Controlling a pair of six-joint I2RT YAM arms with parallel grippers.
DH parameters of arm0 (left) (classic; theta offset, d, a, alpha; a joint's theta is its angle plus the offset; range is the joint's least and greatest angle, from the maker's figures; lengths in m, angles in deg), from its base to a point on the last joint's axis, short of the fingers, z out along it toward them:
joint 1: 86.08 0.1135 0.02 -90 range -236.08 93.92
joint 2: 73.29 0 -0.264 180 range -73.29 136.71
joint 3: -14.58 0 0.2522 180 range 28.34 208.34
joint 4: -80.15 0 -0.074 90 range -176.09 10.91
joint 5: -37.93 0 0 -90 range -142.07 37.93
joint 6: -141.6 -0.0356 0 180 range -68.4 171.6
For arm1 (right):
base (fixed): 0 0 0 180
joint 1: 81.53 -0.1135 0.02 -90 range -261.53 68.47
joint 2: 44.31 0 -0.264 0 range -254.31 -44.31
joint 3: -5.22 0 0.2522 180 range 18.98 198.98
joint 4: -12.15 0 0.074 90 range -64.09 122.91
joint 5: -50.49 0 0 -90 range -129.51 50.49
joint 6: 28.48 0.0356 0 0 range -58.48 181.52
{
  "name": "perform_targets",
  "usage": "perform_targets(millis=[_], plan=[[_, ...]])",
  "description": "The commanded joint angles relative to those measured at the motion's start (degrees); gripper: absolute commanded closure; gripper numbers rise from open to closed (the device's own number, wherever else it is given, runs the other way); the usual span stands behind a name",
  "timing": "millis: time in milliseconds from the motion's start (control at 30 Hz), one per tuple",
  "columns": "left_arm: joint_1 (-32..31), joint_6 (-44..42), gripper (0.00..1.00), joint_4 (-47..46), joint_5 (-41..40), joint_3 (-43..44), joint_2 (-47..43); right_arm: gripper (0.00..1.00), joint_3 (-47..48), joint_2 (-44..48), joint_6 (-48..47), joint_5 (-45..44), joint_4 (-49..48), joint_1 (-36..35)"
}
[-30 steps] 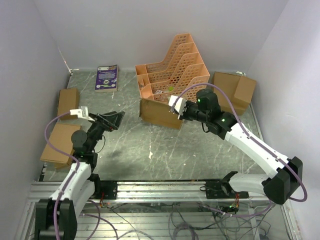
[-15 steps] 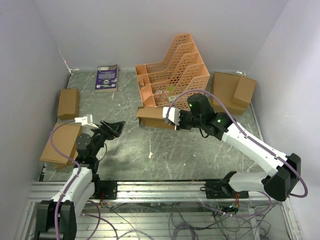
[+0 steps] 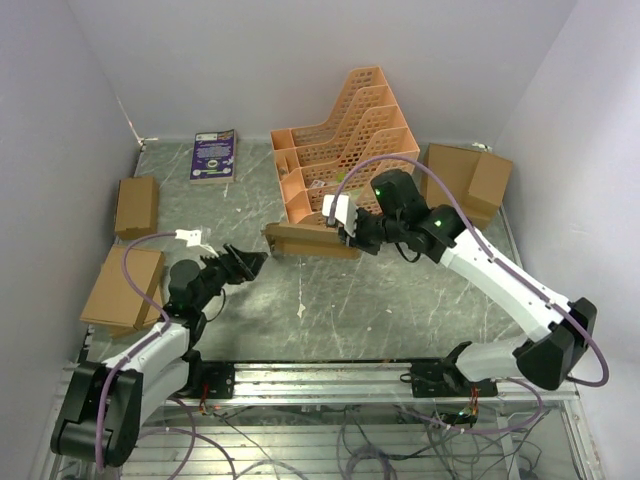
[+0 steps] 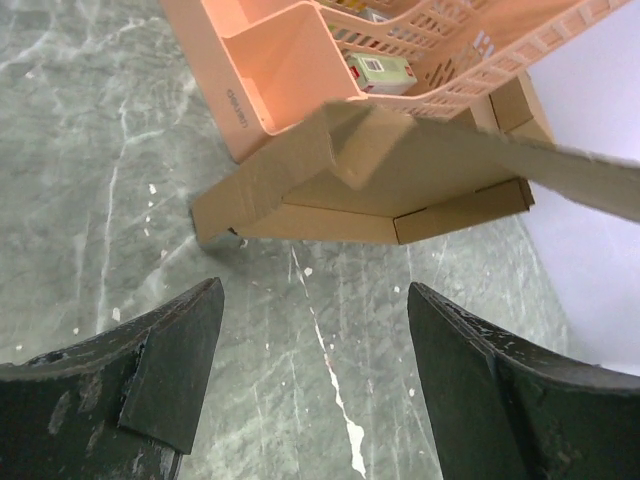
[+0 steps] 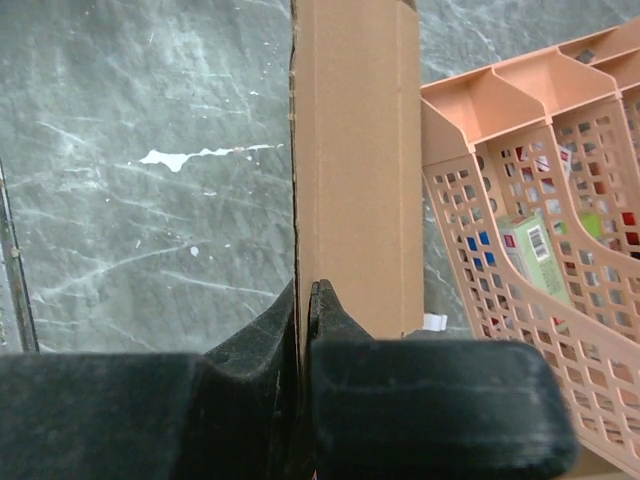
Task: Fold the paper box
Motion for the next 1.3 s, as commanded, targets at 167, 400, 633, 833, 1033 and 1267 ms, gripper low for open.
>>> perform_targets(millis=[167, 400, 633, 833, 1033, 1267], plan=[[-4.0, -8.5, 0.16, -4.2, -4.6, 2.4, 1.7, 1.00, 5.0, -6.2, 3.2, 5.8, 7.8, 2.4], [-4.3, -11.1, 0.16, -5.8, -5.4, 2.3, 1.8, 1.00, 6.7, -7.6, 3.4, 9.4, 10.8, 3.4], [-4.3, -19.6, 0.13, -23.0, -2.3, 0.2, 5.5, 1.00, 10.7, -11.1, 3.2, 12.7, 14.2, 5.9], [-4.3, -34.3, 0.12, -37.4, 5.1, -1.2, 9.8, 1.00, 11.7, -12.2, 2.2, 13.2, 14.7, 6.5], [-4.4, -39.0, 0.15, -37.8, 13.2, 2.2, 13.1, 1.00, 12.8, -13.1, 1.9, 14.0, 14.8, 6.7], [-4.7, -43.0, 0.28, -31.5, 17.2, 6.7, 14.4, 1.00, 14.2, -13.7, 0.9, 14.3, 15.7, 6.8]])
